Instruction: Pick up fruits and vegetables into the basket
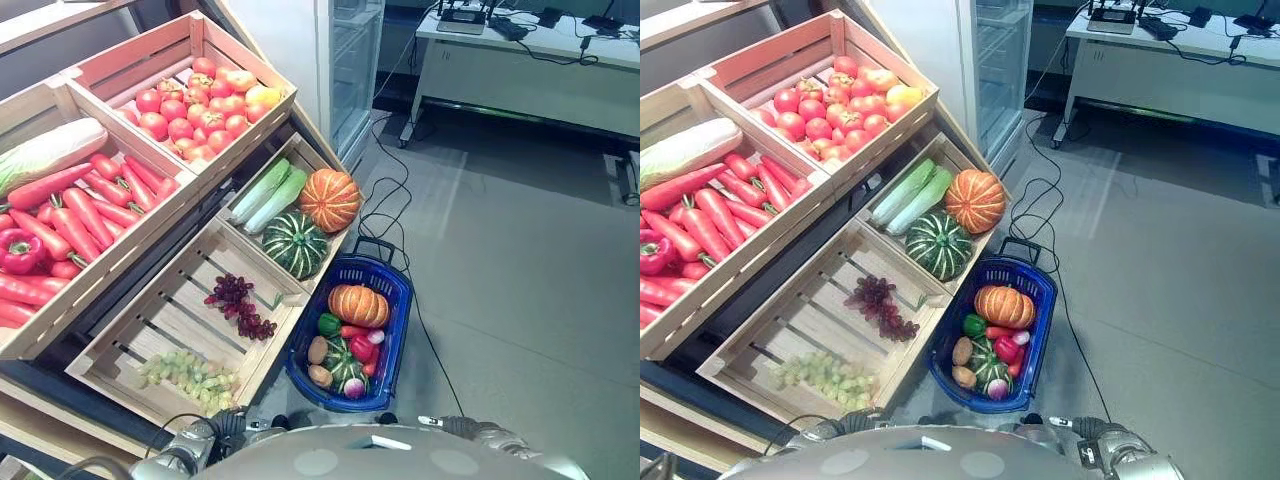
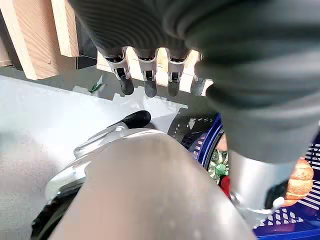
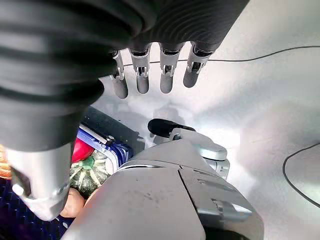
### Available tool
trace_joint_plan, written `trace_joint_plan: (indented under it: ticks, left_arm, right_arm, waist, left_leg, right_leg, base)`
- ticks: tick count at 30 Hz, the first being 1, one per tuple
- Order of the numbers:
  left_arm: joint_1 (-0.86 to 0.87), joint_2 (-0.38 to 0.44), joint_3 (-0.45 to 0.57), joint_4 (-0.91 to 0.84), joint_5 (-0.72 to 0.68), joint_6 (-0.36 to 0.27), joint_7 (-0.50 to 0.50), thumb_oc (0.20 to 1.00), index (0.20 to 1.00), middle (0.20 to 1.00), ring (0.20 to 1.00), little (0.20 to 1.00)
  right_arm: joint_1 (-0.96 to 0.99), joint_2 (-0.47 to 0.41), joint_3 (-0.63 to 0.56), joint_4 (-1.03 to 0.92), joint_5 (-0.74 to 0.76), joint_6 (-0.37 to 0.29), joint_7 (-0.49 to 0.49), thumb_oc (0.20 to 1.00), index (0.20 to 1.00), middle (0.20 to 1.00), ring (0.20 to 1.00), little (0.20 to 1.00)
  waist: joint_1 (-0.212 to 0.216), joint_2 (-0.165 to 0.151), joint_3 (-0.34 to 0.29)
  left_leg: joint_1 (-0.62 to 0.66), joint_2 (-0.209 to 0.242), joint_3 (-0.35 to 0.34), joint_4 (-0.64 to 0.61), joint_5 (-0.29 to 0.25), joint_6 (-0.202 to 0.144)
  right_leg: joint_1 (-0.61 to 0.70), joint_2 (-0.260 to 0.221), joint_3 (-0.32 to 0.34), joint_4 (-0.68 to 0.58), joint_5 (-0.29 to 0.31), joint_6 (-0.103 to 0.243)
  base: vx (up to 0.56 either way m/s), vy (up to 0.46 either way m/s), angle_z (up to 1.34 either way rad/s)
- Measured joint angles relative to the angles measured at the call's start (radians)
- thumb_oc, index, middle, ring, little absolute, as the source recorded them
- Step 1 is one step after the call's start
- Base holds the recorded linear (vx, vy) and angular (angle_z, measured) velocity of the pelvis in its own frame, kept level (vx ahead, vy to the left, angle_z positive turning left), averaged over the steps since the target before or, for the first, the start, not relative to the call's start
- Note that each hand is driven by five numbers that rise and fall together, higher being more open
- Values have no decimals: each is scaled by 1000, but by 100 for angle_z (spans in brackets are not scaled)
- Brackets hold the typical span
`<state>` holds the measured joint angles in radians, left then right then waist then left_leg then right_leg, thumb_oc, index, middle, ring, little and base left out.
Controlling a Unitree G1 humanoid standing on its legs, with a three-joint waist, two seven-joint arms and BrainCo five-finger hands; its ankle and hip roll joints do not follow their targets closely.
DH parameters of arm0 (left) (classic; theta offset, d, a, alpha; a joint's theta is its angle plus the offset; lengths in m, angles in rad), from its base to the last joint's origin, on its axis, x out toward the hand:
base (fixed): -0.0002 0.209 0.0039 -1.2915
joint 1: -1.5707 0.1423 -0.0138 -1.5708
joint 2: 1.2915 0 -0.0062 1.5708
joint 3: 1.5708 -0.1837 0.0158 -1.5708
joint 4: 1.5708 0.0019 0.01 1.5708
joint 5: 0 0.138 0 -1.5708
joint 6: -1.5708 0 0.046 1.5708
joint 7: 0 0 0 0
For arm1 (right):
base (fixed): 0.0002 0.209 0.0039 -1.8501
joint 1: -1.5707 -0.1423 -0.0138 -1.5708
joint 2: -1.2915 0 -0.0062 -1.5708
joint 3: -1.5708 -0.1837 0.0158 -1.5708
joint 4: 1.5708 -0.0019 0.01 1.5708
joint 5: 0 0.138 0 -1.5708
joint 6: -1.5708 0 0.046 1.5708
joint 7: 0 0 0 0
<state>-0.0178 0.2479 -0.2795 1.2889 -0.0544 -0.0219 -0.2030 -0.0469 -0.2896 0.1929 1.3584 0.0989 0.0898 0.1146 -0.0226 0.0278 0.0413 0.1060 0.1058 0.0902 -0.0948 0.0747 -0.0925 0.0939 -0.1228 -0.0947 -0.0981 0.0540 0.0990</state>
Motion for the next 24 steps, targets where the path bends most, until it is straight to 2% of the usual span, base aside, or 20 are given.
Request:
trace_joint_plan:
  ticks: [24]
  left_arm:
    - [0, 0, 0, 0, -3, -7, 0, 1000, 1000, 1000, 1000, 1000]
  right_arm:
    - [0, 0, 0, 0, 0, 1, 0, 1000, 1000, 1000, 1000, 1000]
  waist:
    - [0, -7, -4]
  left_leg:
    - [0, 0, 0, 0, 0, 0]
  right_leg:
    - [0, 0, 0, 0, 0, 0]
  base:
    - [-8, -1, -1]
